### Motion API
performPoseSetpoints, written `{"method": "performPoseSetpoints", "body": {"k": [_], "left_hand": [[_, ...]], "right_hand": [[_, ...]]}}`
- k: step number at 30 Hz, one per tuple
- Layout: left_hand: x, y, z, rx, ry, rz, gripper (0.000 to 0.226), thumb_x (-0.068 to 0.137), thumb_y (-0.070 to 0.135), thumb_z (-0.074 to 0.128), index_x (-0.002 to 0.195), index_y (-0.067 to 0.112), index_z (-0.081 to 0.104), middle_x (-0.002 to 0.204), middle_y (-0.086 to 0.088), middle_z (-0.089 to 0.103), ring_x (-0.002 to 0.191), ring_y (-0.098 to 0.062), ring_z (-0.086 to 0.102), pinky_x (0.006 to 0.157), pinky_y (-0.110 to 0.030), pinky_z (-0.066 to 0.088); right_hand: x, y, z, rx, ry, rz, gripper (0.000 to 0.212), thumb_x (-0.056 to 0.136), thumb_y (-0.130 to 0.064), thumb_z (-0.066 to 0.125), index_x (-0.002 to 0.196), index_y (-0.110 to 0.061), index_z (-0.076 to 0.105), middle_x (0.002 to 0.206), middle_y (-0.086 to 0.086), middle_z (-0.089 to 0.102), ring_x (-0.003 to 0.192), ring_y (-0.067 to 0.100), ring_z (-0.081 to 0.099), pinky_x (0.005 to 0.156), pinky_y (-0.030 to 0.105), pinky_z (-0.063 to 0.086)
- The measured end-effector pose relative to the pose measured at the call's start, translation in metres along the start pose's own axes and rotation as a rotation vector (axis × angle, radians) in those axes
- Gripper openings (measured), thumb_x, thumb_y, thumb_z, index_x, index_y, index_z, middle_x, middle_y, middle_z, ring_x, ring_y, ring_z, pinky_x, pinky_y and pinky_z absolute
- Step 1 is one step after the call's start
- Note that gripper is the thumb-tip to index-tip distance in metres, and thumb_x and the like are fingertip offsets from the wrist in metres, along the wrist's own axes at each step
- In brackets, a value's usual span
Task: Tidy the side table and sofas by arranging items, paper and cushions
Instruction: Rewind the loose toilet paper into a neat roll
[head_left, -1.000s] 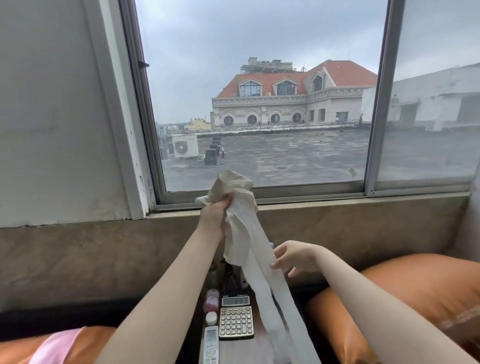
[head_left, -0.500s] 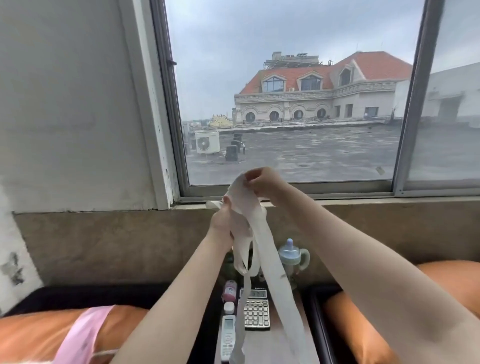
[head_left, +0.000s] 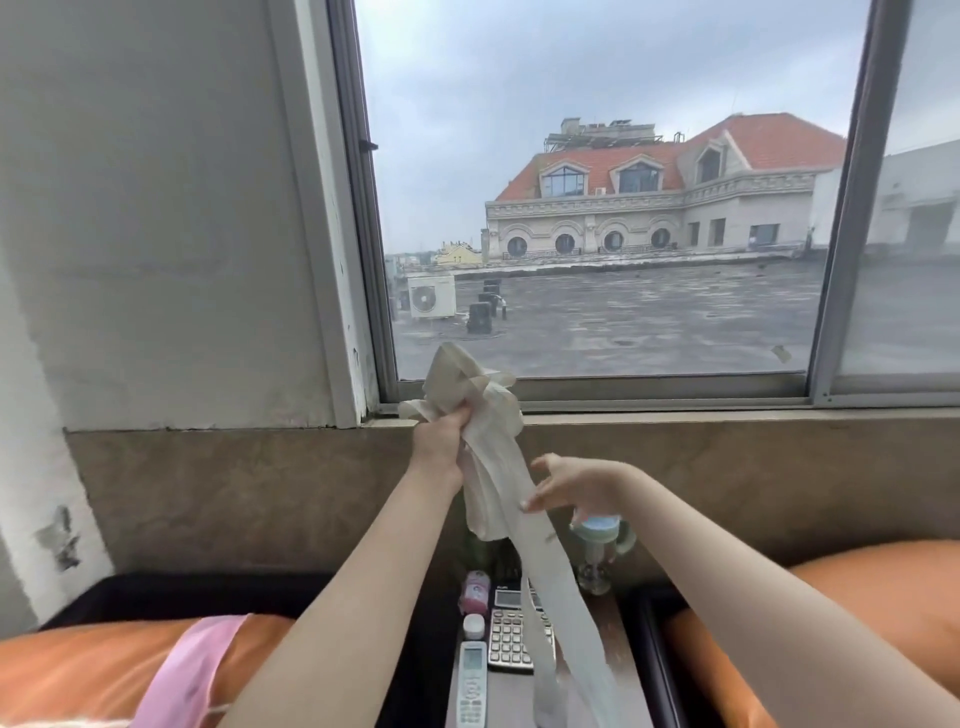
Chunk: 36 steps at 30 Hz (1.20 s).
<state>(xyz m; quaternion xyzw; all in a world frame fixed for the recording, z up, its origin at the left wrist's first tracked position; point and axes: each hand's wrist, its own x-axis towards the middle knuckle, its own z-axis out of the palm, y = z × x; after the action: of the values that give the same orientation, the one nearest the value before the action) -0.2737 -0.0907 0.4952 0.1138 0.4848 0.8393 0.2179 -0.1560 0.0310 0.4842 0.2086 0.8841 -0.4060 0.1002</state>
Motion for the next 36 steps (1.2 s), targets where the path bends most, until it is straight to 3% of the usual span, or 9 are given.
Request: {"method": "performPoseSetpoints", "body": {"k": [4, 9, 16, 21, 27, 29, 31, 33, 36], "left_hand": [[0.008, 0.006, -0.009, 0.039, 0.089, 0.040, 0.004, 0.084, 0.004, 0.067, 0.087, 0.005, 0.064, 0.090, -0.014, 0.066, 0.077, -0.027, 0.064, 0.083, -0.042, 0.053], [0.015, -0.009, -0.021, 0.245, 0.215, 0.010, 0.026, 0.082, 0.001, 0.067, 0.106, -0.004, 0.061, 0.077, -0.007, 0.060, 0.073, -0.025, 0.060, 0.069, -0.035, 0.049], [-0.015, -0.021, 0.016, 0.000, -0.397, -0.037, 0.066, 0.089, 0.054, 0.046, 0.131, 0.003, 0.051, 0.122, -0.017, 0.061, 0.110, -0.030, 0.060, 0.094, -0.041, 0.048], [-0.013, -0.014, 0.030, 0.019, -0.277, 0.065, 0.015, 0.090, 0.000, 0.058, 0.104, 0.004, 0.060, 0.088, -0.011, 0.065, 0.070, -0.020, 0.067, 0.074, -0.036, 0.056], [0.005, 0.005, 0.027, 0.084, -0.147, 0.107, 0.014, 0.091, -0.004, 0.054, 0.088, 0.007, 0.061, 0.066, -0.001, 0.068, 0.057, -0.014, 0.066, 0.052, -0.025, 0.055], [0.011, 0.015, 0.026, 0.074, -0.136, 0.082, 0.011, 0.091, -0.002, 0.055, 0.091, 0.006, 0.062, 0.073, -0.005, 0.068, 0.064, -0.018, 0.066, 0.059, -0.028, 0.056], [0.019, 0.024, 0.024, 0.072, -0.110, 0.100, 0.017, 0.088, 0.000, 0.059, 0.105, 0.002, 0.062, 0.088, -0.011, 0.068, 0.076, -0.024, 0.066, 0.072, -0.037, 0.057], [0.023, 0.032, 0.023, 0.086, -0.063, 0.116, 0.028, 0.087, 0.002, 0.062, 0.115, -0.001, 0.061, 0.099, -0.015, 0.068, 0.085, -0.029, 0.067, 0.080, -0.044, 0.056], [0.027, 0.040, 0.021, 0.086, -0.027, 0.143, 0.025, 0.086, 0.002, 0.062, 0.112, 0.000, 0.062, 0.097, -0.014, 0.068, 0.085, -0.029, 0.066, 0.085, -0.047, 0.054]], "right_hand": [[-0.002, 0.025, 0.005, 0.139, -0.145, -0.099, 0.012, 0.088, -0.004, 0.061, 0.085, -0.014, 0.067, 0.078, -0.005, 0.069, 0.076, 0.009, 0.065, 0.086, 0.036, 0.055], [-0.004, -0.015, -0.030, 0.484, 0.336, -0.344, 0.004, 0.084, -0.003, 0.066, 0.085, -0.007, 0.066, 0.076, 0.000, 0.064, 0.072, 0.009, 0.061, 0.060, 0.015, 0.051], [0.011, -0.085, -0.040, 0.313, 0.681, -0.507, 0.009, 0.076, -0.002, 0.074, 0.083, -0.008, 0.072, 0.042, -0.018, 0.054, 0.043, -0.008, 0.048, 0.054, 0.009, 0.039], [0.018, -0.080, -0.038, 0.410, 0.759, -0.551, 0.021, 0.079, -0.008, 0.073, 0.098, 0.001, 0.071, 0.076, -0.003, 0.066, 0.067, 0.001, 0.055, 0.069, 0.014, 0.043], [0.012, -0.007, -0.030, 0.347, 0.242, -0.193, 0.084, 0.084, -0.033, 0.068, 0.149, -0.016, 0.018, 0.143, 0.003, 0.041, 0.126, 0.021, 0.043, 0.099, 0.041, 0.042], [0.013, 0.023, -0.013, 0.141, 0.023, -0.004, 0.075, 0.082, -0.037, 0.070, 0.144, -0.018, 0.032, 0.142, -0.001, 0.045, 0.130, 0.021, 0.042, 0.108, 0.054, 0.032], [0.007, 0.037, 0.001, 0.060, -0.139, 0.061, 0.034, 0.088, -0.024, 0.065, 0.119, -0.014, 0.059, 0.117, -0.001, 0.065, 0.105, 0.013, 0.062, 0.099, 0.049, 0.045], [-0.004, 0.036, 0.008, 0.081, -0.074, 0.054, 0.002, 0.089, -0.012, 0.063, 0.089, -0.013, 0.065, 0.083, -0.003, 0.068, 0.059, -0.001, 0.065, 0.059, 0.021, 0.056], [-0.001, 0.037, 0.001, 0.180, 0.109, -0.026, 0.012, 0.085, -0.006, 0.067, 0.076, -0.013, 0.062, 0.070, -0.003, 0.063, 0.053, 0.003, 0.063, 0.040, 0.018, 0.047]]}}
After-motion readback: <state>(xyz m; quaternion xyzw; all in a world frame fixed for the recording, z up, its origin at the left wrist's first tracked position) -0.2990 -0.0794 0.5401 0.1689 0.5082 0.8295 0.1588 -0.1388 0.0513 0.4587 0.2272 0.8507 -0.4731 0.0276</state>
